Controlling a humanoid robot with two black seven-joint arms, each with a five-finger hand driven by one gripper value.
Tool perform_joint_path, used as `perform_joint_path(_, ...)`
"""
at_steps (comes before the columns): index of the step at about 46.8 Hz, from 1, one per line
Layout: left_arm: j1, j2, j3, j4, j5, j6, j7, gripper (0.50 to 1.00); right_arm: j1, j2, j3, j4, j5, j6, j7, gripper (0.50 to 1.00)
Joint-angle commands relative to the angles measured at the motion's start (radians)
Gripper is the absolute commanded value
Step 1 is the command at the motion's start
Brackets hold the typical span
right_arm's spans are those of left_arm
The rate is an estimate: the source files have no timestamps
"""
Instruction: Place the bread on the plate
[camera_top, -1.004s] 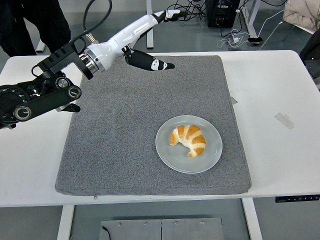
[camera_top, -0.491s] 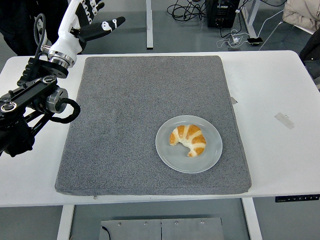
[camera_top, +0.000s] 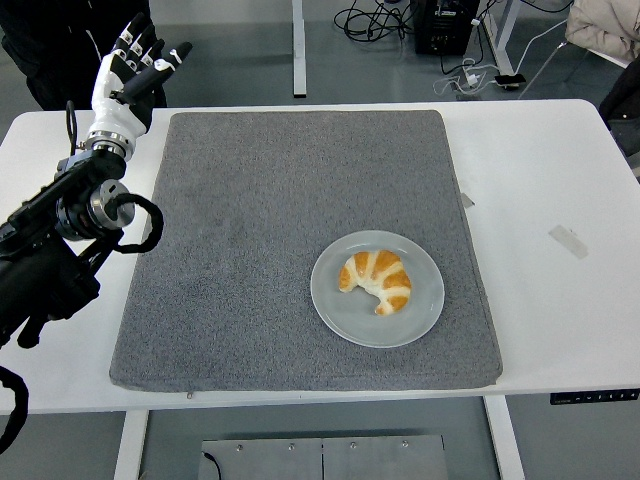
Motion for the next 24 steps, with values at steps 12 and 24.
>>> perform_joint_path(12, -0.038, -0.038, -0.008, 0.162, -0.094, -0.132, -0.004, 0.948, 0.000, 0.000, 0.000, 0.002, 0.000, 0.002, 0.000, 1.000)
perform_joint_path(24, -0.044, -0.039, -0.008, 0.162, -0.103, -0.164, -0.023, 0.948, 0.014, 0.000, 0.002, 0.003, 0.000, 0.002, 0.000, 1.000)
